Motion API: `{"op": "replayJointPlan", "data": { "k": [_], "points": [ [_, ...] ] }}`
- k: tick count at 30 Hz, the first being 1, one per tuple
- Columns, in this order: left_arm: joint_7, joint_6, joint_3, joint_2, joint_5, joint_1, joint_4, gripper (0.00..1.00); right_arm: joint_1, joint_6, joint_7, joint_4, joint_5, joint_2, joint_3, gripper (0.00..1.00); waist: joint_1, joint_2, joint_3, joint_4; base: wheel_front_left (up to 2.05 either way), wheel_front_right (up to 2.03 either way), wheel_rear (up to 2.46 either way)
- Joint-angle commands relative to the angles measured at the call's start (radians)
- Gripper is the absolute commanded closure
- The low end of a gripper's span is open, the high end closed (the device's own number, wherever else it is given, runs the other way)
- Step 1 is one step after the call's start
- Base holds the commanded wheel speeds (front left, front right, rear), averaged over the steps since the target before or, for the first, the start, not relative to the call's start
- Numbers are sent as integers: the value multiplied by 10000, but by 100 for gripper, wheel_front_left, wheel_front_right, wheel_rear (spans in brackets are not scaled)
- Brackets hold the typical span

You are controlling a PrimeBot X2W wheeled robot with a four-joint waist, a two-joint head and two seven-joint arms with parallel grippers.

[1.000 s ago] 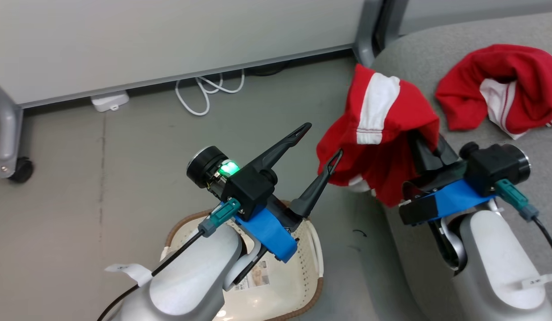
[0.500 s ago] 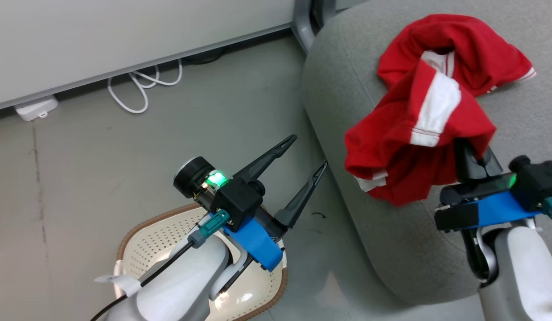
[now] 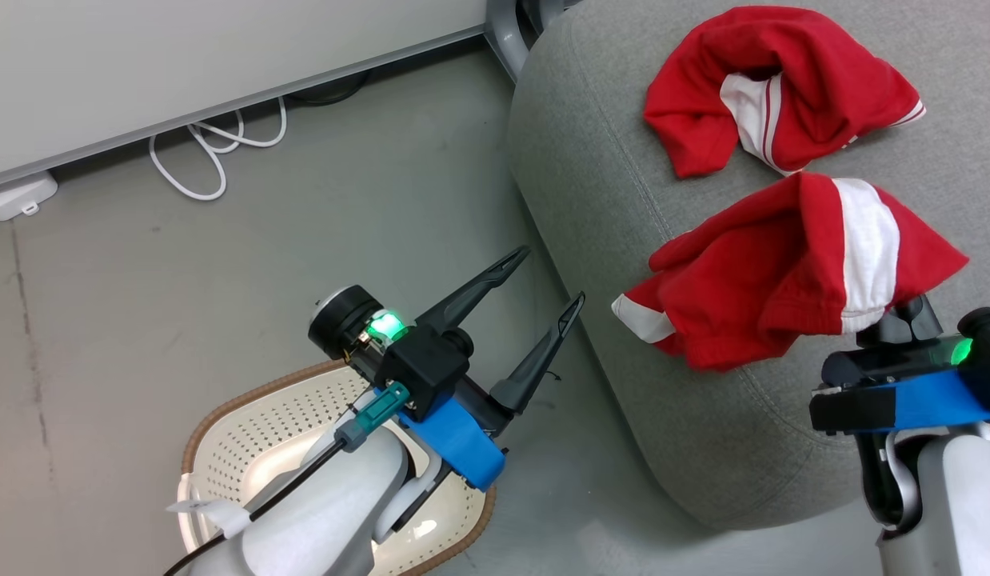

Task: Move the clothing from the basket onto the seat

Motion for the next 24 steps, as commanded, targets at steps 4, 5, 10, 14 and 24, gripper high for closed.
{"op": "replayJointPlan", "data": {
  "k": [4, 5, 10, 14, 24],
  "points": [
    [-35, 127, 126, 131, 100, -59, -126, 0, -834, 5, -2, -363, 2, 146, 85, 100, 0, 0, 260, 19, 0, 0, 0],
    [-37, 130, 136, 154, 125, -118, -138, 0, -1056, 3, -4, -413, -23, 151, 80, 100, 0, 0, 344, 34, 0, 0, 0],
    [15, 144, 161, 212, 188, -370, -235, 0, -2488, 5, -2, -641, -131, -9, -197, 100, 0, 0, 931, 127, 0, 0, 0],
    [147, 92, 104, 268, 307, -705, -344, 0, -4094, 3, -2, -746, -270, -445, -762, 100, 0, 0, 1712, 353, 0, 0, 0],
    [396, 42, 40, 421, 651, -1665, -727, 0, -7606, 3, 1, 546, -406, -2815, -2646, 100, 0, 0, 3797, 907, 0, 0, 0]
  ]
}}
